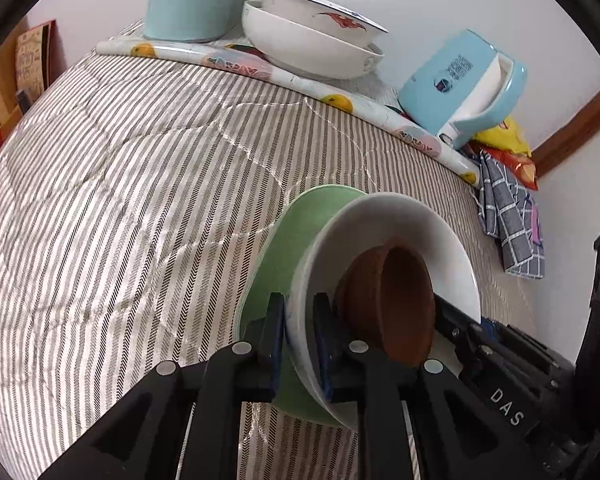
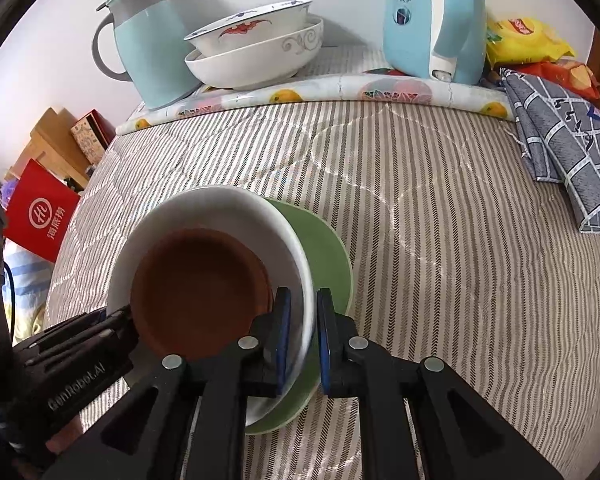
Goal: Organize plates and bowls
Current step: 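Lower the white bowl onto the green plate and open both tools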
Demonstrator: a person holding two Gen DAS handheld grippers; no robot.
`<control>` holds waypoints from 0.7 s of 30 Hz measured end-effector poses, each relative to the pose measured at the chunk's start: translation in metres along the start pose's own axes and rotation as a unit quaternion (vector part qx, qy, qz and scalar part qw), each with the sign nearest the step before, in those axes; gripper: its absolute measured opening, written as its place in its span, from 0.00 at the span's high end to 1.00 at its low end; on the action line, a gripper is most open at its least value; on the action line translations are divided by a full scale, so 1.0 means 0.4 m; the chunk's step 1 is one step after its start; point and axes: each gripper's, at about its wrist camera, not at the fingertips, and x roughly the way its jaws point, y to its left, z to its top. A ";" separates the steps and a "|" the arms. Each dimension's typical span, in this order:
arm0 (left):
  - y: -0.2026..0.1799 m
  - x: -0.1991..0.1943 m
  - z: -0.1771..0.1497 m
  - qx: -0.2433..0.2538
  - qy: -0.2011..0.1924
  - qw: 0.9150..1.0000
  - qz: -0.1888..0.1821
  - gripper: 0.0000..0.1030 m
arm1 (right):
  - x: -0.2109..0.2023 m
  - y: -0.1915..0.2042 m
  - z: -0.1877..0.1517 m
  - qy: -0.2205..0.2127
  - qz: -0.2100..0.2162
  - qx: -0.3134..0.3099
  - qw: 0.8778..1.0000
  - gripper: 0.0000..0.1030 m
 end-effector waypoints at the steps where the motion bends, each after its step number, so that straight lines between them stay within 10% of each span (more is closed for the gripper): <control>1: -0.001 -0.001 -0.001 0.002 0.000 1.000 0.002 0.84 | -0.001 0.000 -0.002 0.000 0.000 0.000 1.000 0.87; 21: -0.007 -0.064 -0.019 0.013 -0.023 0.999 0.029 0.74 | -0.052 0.001 -0.035 -0.015 -0.004 -0.009 1.000 0.80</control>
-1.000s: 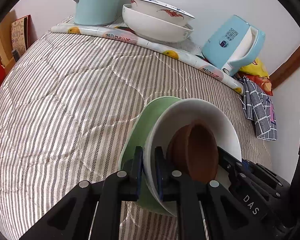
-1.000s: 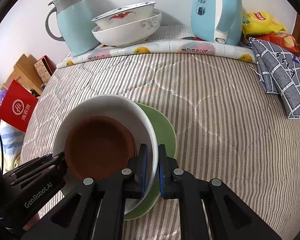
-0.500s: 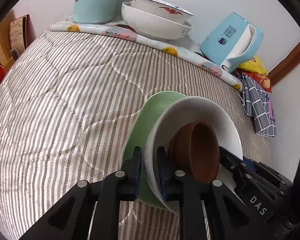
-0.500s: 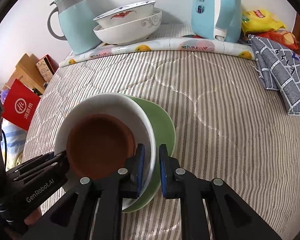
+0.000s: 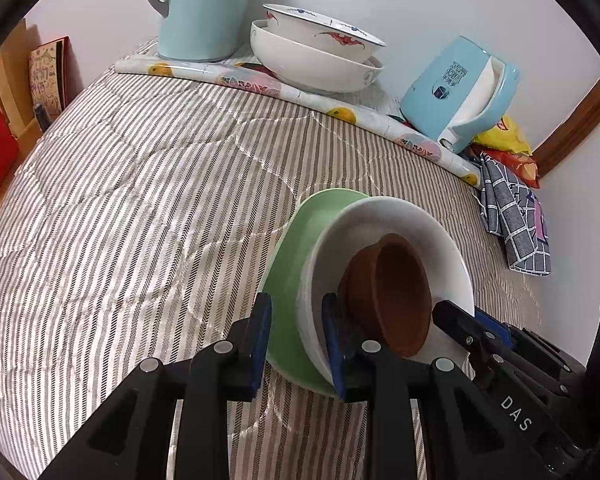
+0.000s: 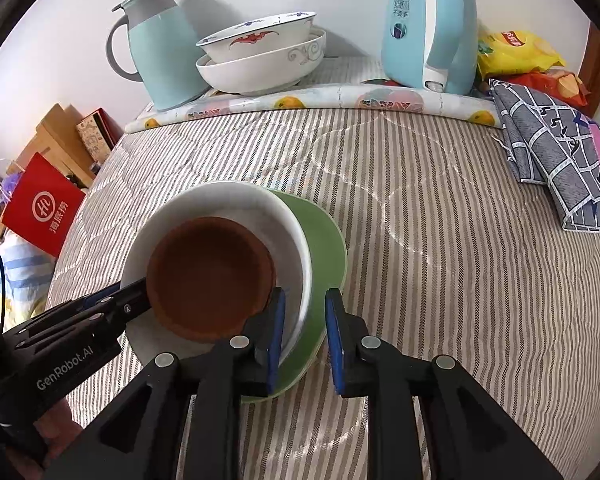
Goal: Organize plates and bowls
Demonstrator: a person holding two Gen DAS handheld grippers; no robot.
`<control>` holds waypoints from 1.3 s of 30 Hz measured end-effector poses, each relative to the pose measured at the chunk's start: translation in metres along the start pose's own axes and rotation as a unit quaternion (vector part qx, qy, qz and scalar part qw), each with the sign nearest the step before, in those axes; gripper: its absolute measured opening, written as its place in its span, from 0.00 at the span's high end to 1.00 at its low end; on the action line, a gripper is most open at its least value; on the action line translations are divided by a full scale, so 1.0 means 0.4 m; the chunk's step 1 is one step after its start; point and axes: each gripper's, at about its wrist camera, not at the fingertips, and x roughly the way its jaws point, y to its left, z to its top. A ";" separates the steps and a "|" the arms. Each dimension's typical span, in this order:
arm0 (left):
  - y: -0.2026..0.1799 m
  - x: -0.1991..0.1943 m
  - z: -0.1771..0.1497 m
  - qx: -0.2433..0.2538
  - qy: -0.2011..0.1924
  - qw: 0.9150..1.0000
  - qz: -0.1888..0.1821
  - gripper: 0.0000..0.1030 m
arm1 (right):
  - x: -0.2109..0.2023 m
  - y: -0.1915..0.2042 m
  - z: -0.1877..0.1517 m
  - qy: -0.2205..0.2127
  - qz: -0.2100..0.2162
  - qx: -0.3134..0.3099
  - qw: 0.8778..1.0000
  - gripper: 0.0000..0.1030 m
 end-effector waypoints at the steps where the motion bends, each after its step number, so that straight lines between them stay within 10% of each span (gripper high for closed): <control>1: 0.001 -0.005 -0.002 -0.001 -0.002 1.000 0.003 0.72 | -0.003 0.000 -0.002 0.000 0.000 0.000 1.000 0.79; 23: -0.117 -0.194 -0.101 0.042 -0.076 0.996 -0.005 0.43 | -0.237 -0.060 -0.107 -0.079 -0.050 -0.001 0.996 0.34; 39: -0.302 -0.333 -0.251 0.108 -0.143 0.983 0.023 0.21 | -0.454 -0.219 -0.268 -0.143 -0.088 0.041 0.985 0.19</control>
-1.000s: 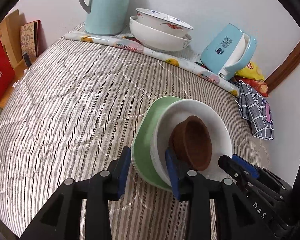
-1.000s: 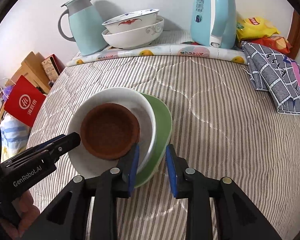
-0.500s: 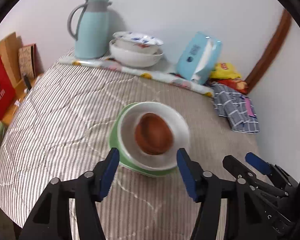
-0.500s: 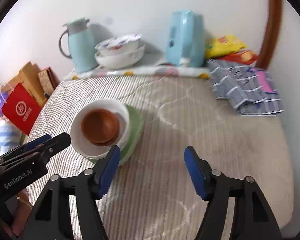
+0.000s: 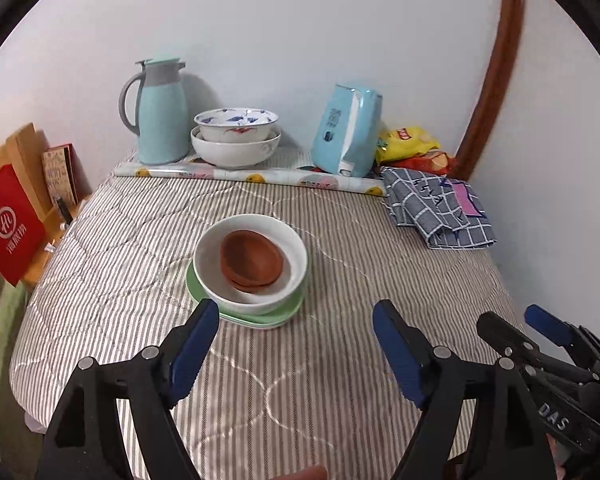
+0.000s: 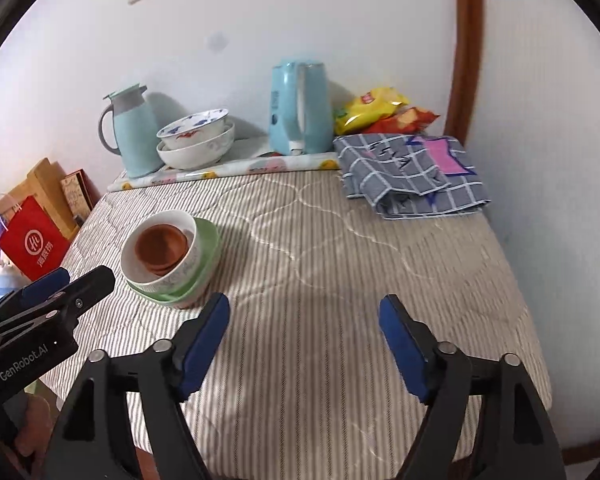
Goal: Organize plates and bowls
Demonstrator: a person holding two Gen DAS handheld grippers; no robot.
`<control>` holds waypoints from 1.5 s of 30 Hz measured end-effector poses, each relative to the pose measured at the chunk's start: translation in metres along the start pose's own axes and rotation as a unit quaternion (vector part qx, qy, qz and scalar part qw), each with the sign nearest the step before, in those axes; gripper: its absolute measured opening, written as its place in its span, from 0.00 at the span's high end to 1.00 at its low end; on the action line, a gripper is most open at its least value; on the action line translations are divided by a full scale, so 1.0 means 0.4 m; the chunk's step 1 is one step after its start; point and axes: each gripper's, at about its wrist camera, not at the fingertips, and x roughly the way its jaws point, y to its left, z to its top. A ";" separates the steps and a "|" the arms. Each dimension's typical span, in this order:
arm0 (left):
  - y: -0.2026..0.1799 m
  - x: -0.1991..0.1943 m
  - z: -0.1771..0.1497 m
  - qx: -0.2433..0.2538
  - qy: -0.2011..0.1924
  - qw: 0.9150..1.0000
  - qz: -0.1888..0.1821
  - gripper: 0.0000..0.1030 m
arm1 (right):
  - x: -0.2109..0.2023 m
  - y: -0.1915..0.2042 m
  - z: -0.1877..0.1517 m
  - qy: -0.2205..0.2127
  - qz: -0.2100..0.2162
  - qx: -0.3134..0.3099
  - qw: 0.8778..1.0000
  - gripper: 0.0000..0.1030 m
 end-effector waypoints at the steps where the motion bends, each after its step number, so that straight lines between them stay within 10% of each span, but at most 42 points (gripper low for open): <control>1: -0.011 -0.011 -0.005 0.004 -0.003 1.000 0.001 0.20 | -0.013 -0.006 -0.007 -0.005 0.002 -0.001 1.000 0.17; 45: -0.126 -0.217 -0.120 0.034 -0.063 0.997 -0.028 0.11 | -0.273 -0.121 -0.143 -0.074 -0.049 0.037 0.995 0.07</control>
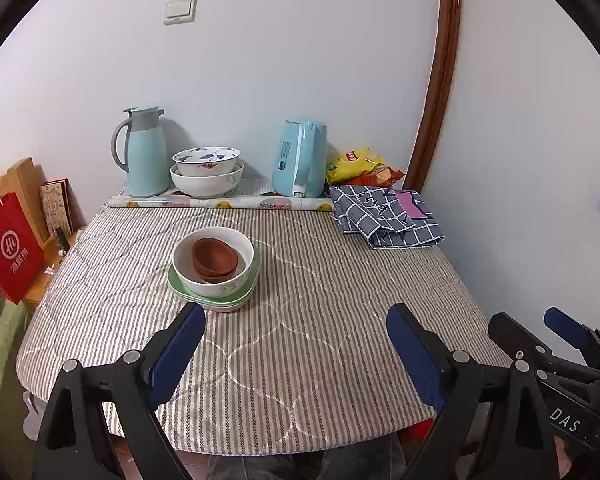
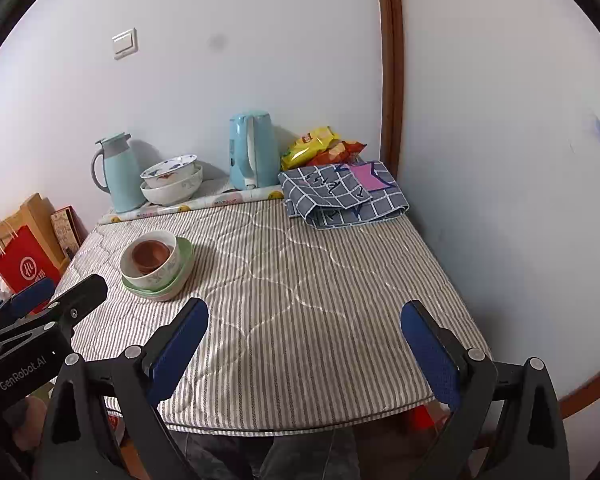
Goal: Organize plates and bowls
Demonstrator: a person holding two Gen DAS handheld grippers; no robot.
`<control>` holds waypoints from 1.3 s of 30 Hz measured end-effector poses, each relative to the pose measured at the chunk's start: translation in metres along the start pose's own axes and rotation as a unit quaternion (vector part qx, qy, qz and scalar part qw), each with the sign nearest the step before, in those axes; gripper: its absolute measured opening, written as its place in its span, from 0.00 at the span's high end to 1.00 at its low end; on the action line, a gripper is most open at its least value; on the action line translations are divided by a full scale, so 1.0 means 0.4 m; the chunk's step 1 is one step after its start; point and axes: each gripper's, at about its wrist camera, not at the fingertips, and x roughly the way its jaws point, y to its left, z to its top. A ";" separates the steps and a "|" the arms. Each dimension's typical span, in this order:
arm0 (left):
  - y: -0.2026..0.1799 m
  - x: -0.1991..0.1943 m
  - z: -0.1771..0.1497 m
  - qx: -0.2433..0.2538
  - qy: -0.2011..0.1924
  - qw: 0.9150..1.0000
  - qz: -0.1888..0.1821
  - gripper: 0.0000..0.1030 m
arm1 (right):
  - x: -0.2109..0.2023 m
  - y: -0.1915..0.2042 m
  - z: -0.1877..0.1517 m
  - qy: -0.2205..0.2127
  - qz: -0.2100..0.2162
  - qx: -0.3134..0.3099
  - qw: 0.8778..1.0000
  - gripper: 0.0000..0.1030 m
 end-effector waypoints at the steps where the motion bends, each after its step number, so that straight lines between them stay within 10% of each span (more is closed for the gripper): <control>1: -0.001 0.001 0.000 0.000 0.001 1.000 0.001 0.10 | 0.000 -0.002 0.000 0.000 -0.001 0.001 1.000 0.07; 39: 0.010 -0.003 -0.002 0.000 -0.001 1.000 0.008 0.10 | -0.011 0.016 -0.002 -0.003 0.004 0.003 1.000 0.07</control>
